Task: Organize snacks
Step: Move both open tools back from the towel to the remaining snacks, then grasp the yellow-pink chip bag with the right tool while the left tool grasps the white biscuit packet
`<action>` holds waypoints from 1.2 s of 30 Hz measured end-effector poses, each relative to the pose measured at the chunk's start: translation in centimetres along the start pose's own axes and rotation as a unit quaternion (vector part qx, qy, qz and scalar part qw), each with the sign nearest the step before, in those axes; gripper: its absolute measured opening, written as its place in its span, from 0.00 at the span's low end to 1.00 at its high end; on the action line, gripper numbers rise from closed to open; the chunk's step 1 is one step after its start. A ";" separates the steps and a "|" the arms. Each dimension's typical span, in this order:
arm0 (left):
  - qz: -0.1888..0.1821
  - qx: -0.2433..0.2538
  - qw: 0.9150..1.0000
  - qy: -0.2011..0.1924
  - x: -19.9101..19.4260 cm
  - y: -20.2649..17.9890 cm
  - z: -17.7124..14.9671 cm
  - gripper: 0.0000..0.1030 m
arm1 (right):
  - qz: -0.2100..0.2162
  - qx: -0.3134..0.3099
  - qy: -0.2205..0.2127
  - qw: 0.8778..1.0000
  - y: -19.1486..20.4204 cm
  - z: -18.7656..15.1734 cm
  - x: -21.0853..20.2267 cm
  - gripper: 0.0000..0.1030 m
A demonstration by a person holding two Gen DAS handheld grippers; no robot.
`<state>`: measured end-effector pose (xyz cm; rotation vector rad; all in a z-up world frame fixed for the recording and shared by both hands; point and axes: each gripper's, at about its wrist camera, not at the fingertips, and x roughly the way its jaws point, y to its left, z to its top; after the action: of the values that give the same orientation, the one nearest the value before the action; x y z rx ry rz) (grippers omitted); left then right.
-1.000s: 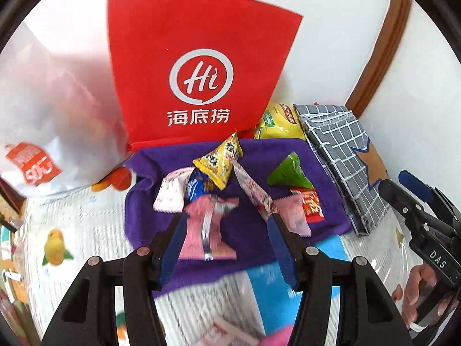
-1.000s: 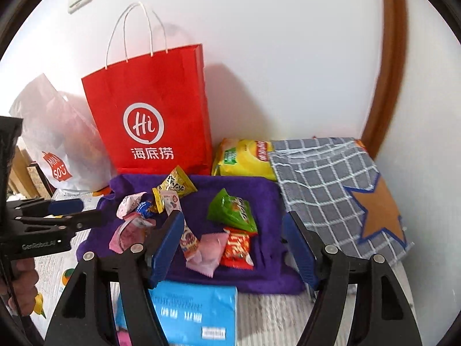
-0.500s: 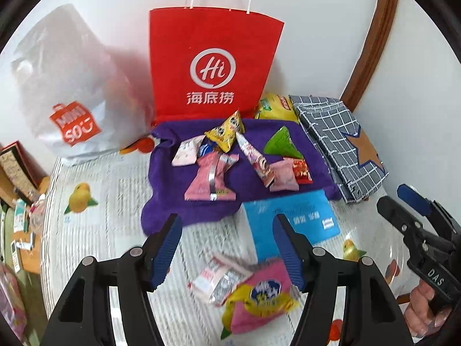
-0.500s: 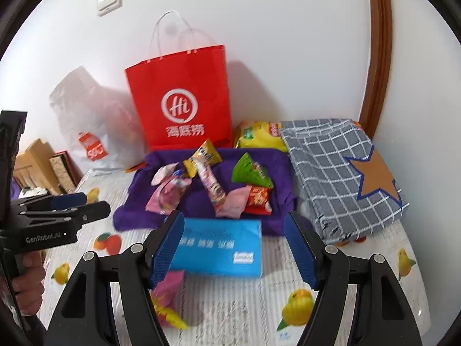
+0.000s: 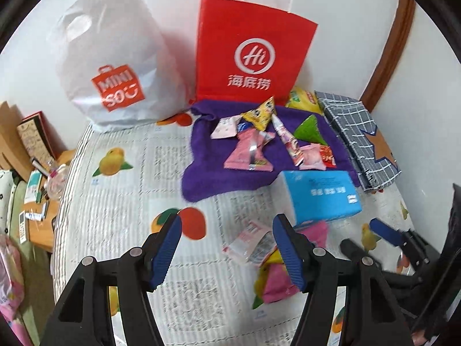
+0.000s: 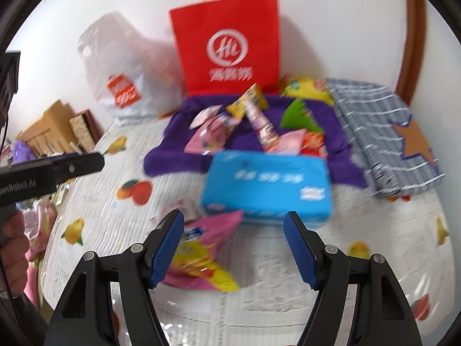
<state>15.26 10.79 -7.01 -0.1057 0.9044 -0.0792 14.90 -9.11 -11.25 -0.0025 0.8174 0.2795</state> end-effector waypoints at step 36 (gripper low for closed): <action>-0.011 -0.002 0.997 0.072 6.9 1.1 -2.3 0.62 | 0.025 -0.027 0.059 0.998 1.4 -3.1 4.8 0.48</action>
<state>17.73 10.98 -13.98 -0.1147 1.0472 -0.1058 15.47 -6.88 -16.71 -0.0499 0.9279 0.3505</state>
